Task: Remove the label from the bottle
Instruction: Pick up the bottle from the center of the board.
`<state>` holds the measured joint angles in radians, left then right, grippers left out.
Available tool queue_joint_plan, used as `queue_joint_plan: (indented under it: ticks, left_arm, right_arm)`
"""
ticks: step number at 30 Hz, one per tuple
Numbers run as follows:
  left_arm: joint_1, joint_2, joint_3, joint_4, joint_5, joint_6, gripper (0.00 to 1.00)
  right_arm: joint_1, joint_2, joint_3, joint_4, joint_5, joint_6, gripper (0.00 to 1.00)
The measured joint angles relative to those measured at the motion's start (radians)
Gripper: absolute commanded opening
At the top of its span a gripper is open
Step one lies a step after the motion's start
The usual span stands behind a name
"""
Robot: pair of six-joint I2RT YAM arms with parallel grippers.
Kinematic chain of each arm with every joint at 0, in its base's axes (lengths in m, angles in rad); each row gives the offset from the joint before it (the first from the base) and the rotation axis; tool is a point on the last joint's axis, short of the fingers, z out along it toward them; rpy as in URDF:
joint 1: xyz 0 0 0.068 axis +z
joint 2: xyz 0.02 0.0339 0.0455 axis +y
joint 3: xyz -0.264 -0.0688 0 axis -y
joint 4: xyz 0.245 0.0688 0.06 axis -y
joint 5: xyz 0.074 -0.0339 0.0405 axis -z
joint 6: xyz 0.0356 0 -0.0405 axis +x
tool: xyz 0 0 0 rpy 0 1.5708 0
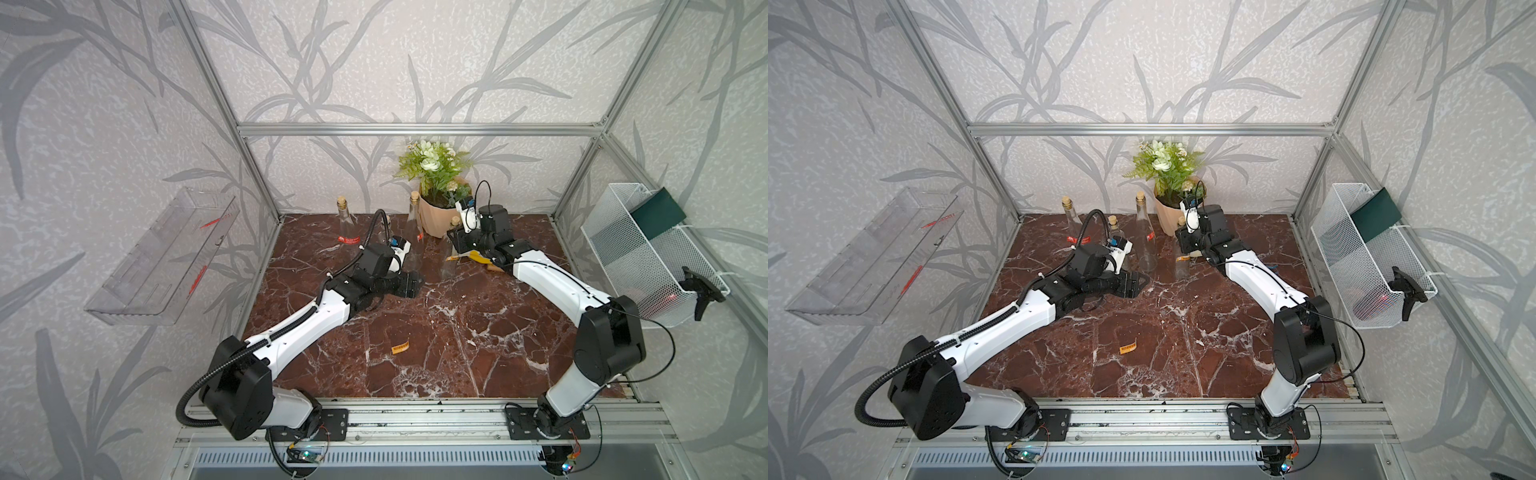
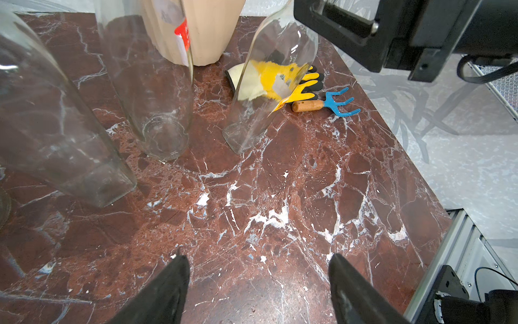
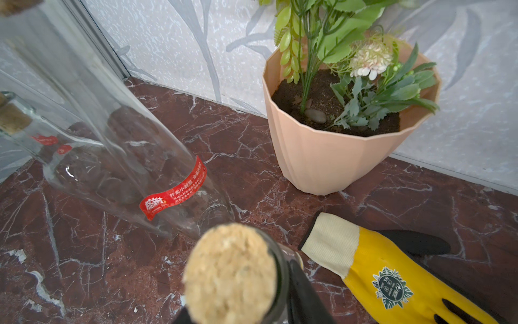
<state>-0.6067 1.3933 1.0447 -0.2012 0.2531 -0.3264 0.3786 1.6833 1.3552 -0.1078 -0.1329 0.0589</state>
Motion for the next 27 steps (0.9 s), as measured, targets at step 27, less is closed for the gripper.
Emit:
queue_joint_plan:
  ticks: [27]
  left_arm:
    - [0.000, -0.008, -0.047, 0.015, 0.002, -0.006, 0.79]
  right_arm:
    - [0.010, 0.045, 0.024, 0.055, 0.072, 0.008, 0.22]
